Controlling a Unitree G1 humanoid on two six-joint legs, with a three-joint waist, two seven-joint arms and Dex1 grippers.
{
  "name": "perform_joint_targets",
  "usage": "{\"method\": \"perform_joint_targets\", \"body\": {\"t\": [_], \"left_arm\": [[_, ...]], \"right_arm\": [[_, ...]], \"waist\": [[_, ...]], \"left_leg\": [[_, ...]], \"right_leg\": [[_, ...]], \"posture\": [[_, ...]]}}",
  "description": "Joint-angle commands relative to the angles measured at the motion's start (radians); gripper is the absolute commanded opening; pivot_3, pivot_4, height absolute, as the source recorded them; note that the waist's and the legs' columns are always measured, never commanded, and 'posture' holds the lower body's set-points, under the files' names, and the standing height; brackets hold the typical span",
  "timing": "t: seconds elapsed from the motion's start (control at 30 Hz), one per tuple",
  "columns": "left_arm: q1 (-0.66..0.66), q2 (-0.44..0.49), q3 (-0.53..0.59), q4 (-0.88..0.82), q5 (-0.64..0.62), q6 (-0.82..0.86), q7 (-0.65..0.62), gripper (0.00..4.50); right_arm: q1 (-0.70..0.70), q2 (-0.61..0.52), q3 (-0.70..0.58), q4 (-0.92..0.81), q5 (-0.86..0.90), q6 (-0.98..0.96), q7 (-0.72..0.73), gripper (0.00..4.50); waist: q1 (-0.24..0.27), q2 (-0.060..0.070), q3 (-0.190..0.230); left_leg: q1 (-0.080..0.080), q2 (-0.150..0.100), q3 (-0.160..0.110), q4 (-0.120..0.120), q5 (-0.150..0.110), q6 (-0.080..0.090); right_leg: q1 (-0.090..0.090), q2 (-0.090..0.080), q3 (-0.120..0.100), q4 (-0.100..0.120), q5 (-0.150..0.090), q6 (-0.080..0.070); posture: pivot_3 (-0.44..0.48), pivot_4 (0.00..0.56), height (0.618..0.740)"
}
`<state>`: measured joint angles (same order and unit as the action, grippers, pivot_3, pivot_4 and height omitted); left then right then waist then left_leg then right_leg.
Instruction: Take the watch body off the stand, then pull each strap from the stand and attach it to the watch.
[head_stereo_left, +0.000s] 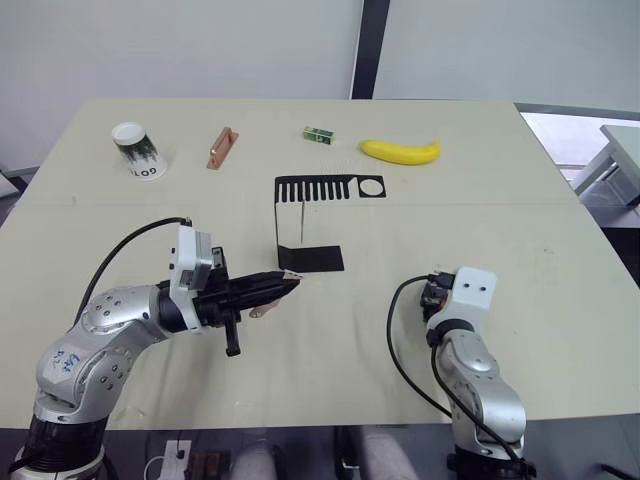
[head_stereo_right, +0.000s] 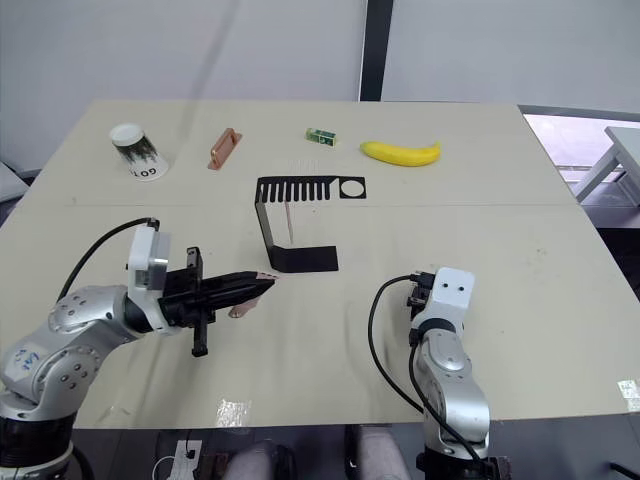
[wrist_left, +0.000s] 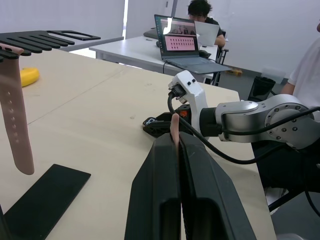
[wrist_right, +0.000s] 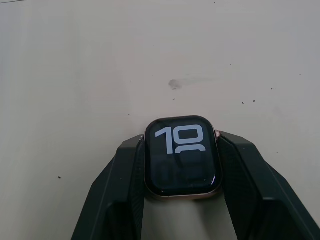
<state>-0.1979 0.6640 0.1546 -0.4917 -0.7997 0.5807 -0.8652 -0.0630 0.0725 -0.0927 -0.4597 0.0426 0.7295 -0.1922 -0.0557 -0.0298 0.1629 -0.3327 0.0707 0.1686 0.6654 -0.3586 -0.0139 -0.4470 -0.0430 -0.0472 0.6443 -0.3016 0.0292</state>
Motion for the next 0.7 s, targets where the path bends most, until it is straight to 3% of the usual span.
{"method": "perform_joint_targets", "body": {"t": [0.03, 0.2, 0.37, 0.53, 0.7], "left_arm": [[0.002, 0.008, 0.024, -0.008, -0.007, -0.013, -0.004, 0.00], [0.004, 0.005, 0.021, -0.010, 0.001, -0.021, -0.003, 0.00], [-0.017, 0.026, 0.026, 0.015, 0.042, -0.063, -0.029, 0.00], [-0.065, 0.083, 0.007, 0.095, 0.148, -0.189, -0.130, 0.00], [-0.096, 0.119, -0.033, 0.162, 0.253, -0.339, -0.236, 0.00]], "right_arm": [[0.012, -0.001, -0.030, 0.042, 0.012, 0.011, 0.008, 1.59], [-0.010, -0.028, -0.058, 0.039, 0.069, 0.006, 0.072, 1.59], [-0.062, -0.122, -0.116, -0.031, 0.293, 0.099, 0.294, 1.59], [-0.132, -0.249, -0.199, -0.081, 0.677, 0.434, 0.505, 1.59], [-0.200, -0.275, -0.296, -0.009, 0.992, 0.709, 0.541, 1.59]], "waist": [[0.000, 0.000, 0.000], [0.000, 0.000, 0.000], [-0.001, 0.001, 0.001], [0.000, 0.004, 0.003], [0.003, 0.004, 0.003]], "left_leg": [[0.000, 0.000, 0.000, 0.000, 0.000, 0.000], [0.000, 0.000, 0.000, 0.000, 0.000, 0.000], [0.000, 0.000, 0.000, 0.000, 0.000, 0.000], [0.000, 0.001, 0.000, -0.001, 0.000, 0.000], [-0.001, 0.001, 0.000, -0.001, 0.000, 0.001]], "right_leg": [[0.000, 0.000, 0.000, 0.000, 0.000, 0.000], [0.000, 0.000, 0.000, 0.000, 0.000, 0.000], [0.000, 0.000, 0.000, 0.000, 0.000, 0.000], [-0.001, 0.001, 0.000, 0.000, 0.000, 0.000], [-0.001, 0.000, -0.001, -0.001, 0.000, 0.000]], "posture": [[0.000, 0.150, 0.740], [0.000, 0.150, 0.740], [0.000, 0.150, 0.740], [0.000, 0.150, 0.740], [0.000, 0.150, 0.740]]}}
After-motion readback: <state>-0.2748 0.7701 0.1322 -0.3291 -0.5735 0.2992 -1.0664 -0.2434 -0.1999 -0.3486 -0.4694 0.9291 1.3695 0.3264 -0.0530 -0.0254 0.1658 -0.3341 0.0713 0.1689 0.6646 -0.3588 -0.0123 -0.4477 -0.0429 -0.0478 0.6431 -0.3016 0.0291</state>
